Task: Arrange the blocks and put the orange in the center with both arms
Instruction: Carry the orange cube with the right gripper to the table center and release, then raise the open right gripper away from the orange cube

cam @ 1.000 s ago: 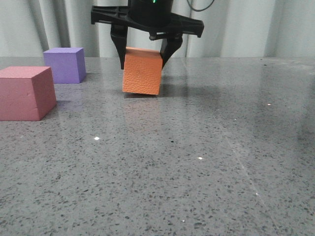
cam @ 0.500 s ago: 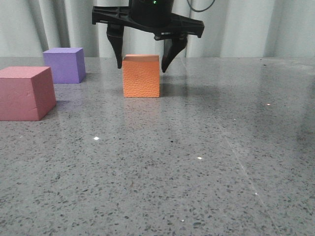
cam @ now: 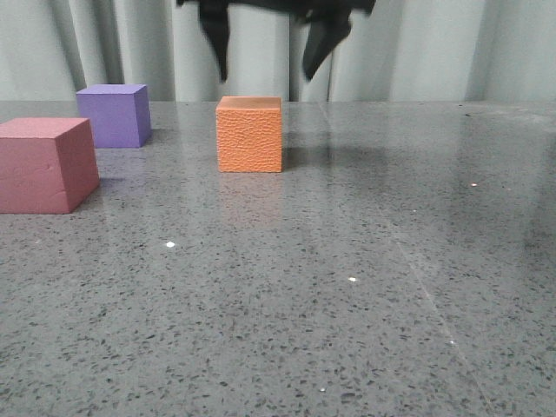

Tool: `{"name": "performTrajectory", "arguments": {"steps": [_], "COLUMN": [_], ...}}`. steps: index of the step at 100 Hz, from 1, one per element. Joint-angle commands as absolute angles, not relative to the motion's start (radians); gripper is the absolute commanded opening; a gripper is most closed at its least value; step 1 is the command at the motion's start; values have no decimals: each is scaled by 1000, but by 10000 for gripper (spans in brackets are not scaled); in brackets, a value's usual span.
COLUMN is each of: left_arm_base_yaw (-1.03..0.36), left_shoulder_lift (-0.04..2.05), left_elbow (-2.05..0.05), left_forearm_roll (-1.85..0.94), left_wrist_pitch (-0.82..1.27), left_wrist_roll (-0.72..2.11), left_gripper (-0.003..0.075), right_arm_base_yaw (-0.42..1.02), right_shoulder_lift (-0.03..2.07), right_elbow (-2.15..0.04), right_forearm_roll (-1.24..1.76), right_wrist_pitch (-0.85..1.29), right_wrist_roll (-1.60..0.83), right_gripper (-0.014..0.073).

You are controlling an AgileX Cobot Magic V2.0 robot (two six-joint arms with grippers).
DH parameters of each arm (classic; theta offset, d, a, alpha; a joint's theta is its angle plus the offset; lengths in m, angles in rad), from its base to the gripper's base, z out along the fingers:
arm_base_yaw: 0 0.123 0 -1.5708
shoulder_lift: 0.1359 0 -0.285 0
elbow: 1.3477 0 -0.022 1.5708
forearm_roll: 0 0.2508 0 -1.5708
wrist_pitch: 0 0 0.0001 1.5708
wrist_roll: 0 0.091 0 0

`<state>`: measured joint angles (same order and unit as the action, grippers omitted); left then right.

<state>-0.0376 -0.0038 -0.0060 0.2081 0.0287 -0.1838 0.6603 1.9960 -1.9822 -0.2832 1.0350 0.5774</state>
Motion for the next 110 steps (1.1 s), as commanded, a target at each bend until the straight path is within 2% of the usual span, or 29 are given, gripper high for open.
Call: {"name": "performTrajectory", "arguments": {"steps": [1, 21, 35, 85, 97, 110], "left_arm_base_yaw": [-36, -36, -36, -36, -36, -36], "left_shoulder_lift": [-36, -36, -36, -36, -36, -36], "left_elbow": [50, 50, 50, 50, 50, 50], "left_forearm_roll": [199, 199, 199, 199, 199, 199], "left_wrist_pitch": [-55, -55, -55, -55, -55, -55], "left_wrist_roll": [-182, -182, -182, -182, -182, -182], "left_gripper": [-19, -19, -19, -19, -19, -19], "right_arm_base_yaw": [653, 588, 506, 276, 253, 253], "right_shoulder_lift": [1875, 1744, 1631, 1099, 982, 860], "right_elbow": [-2020, -2007, -1913, -1109, -934, -773], "right_forearm_roll": [-399, -463, -463, -462, -462, -462], "right_wrist_pitch": [1011, 1015, 1010, 747, 724, 714], "right_wrist_roll": [552, 484, 446, 440, 440, 440], "right_gripper": [615, 615, 615, 606, 524, 348]}}
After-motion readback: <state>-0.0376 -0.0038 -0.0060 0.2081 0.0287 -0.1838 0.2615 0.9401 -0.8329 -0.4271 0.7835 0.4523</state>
